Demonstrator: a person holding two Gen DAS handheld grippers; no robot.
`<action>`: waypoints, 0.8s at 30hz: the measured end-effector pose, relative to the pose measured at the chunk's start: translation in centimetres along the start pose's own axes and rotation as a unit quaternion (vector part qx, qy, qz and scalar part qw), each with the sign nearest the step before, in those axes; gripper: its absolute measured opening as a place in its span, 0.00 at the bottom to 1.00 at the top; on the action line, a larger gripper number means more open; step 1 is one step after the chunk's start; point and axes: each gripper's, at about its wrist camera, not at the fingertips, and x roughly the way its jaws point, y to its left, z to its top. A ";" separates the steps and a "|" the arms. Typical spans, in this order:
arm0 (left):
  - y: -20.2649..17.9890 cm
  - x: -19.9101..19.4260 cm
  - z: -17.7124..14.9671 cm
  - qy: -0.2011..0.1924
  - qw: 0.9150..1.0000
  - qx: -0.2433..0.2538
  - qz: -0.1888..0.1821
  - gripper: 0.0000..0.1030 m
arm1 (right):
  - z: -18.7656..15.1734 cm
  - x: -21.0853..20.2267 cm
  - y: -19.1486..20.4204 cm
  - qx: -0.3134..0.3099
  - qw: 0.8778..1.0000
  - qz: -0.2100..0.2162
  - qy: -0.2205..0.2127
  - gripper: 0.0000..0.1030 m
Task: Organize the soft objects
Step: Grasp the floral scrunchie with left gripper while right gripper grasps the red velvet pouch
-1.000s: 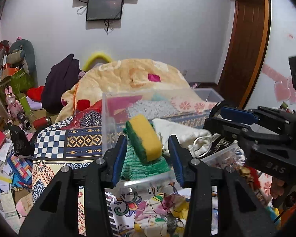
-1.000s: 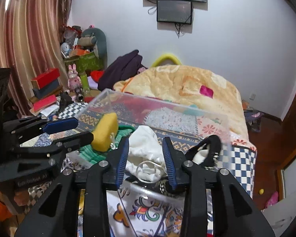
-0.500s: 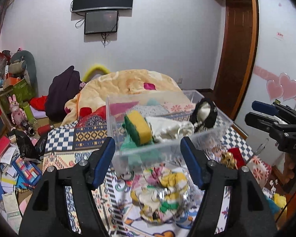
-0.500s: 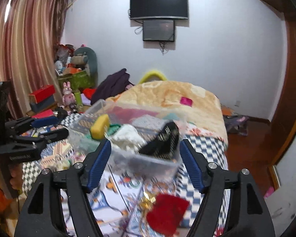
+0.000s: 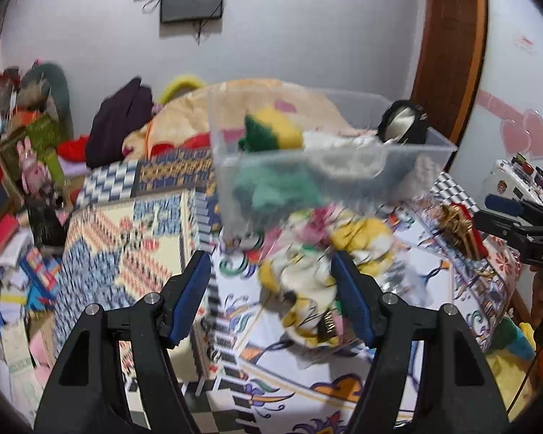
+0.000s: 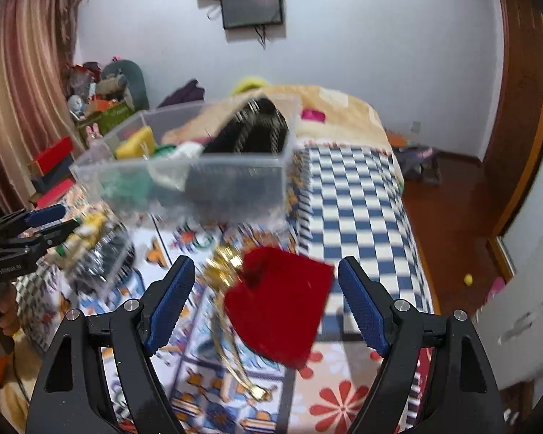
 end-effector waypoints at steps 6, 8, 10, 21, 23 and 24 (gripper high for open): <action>0.8 0.7 -0.9 0.012 0.999 -0.023 -0.027 0.54 | -0.9 0.9 -0.8 0.019 0.999 0.010 0.024 0.75; 0.8 0.8 -1.0 0.015 0.999 -0.024 -0.033 0.44 | -1.2 1.1 -0.8 0.020 0.999 0.016 0.027 0.65; 0.7 1.1 -1.2 0.023 0.999 -0.025 -0.040 0.33 | -1.4 1.1 -0.6 0.019 0.999 0.023 0.029 0.58; 0.4 -0.3 -1.0 0.002 0.999 -0.025 -0.031 0.16 | -1.1 0.3 0.7 0.009 0.999 0.050 0.006 0.19; 0.3 -1.0 -0.8 -0.007 0.999 -0.023 -0.032 0.14 | -0.6 0.0 1.0 0.006 0.999 0.049 -0.001 0.19; 0.3 -1.4 -0.7 -0.012 0.999 -0.021 -0.030 0.14 | -0.4 -0.4 1.1 0.005 0.999 0.050 -0.008 0.19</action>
